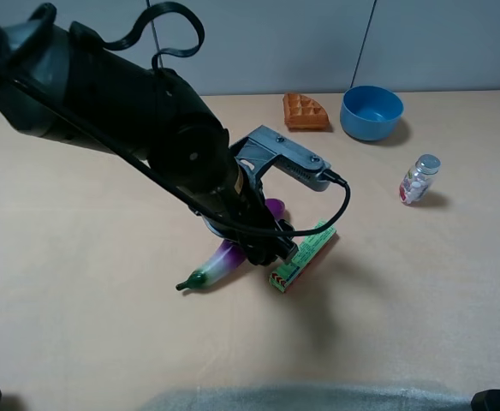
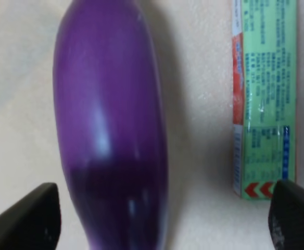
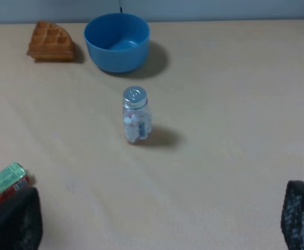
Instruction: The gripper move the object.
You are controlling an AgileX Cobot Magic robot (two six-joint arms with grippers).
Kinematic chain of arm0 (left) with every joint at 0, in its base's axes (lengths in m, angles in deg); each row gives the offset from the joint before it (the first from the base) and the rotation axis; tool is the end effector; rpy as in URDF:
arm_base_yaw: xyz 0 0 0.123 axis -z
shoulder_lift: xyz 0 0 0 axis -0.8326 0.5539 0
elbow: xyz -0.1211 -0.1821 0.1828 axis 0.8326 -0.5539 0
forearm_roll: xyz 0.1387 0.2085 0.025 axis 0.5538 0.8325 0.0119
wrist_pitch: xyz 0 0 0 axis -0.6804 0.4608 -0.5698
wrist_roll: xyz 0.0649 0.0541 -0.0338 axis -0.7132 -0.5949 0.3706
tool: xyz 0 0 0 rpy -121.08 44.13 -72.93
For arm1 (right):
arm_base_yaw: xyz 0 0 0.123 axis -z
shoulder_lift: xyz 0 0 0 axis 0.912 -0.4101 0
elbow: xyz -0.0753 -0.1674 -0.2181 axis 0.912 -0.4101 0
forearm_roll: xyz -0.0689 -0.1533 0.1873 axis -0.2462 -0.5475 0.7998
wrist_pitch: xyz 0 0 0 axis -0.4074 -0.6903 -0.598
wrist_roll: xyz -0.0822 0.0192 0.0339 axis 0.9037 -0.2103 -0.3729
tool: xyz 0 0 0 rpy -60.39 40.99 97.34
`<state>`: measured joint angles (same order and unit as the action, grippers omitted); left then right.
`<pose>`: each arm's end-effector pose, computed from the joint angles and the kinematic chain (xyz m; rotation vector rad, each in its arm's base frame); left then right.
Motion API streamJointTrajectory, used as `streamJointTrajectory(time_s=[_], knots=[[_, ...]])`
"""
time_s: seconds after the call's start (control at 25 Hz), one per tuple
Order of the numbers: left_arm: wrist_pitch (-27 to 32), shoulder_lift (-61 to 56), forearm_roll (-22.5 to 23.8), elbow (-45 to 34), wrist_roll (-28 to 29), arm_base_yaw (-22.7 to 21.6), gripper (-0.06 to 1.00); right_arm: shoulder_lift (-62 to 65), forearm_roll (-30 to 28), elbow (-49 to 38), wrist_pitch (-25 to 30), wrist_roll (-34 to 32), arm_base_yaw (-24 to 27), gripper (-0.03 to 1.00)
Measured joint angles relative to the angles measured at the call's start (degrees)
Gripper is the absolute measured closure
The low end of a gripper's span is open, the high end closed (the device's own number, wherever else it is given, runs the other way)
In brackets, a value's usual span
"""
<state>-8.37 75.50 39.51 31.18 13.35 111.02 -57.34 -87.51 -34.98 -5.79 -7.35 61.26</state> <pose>0.2105 -0.2924 0.1424 0.9683 2.5338 -0.3311 -0.0065 -0.0041 0.2807 -0.0342 2.0185 0.0236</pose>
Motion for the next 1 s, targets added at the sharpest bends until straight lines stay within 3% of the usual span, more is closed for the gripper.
streamJointTrajectory(time_s=[1.0], knots=[[20.8, -23.1, 0.5, 0.0, 0.0, 0.0, 0.03, 0.0, 0.0, 0.0, 0.0, 0.0, 0.0, 0.28]])
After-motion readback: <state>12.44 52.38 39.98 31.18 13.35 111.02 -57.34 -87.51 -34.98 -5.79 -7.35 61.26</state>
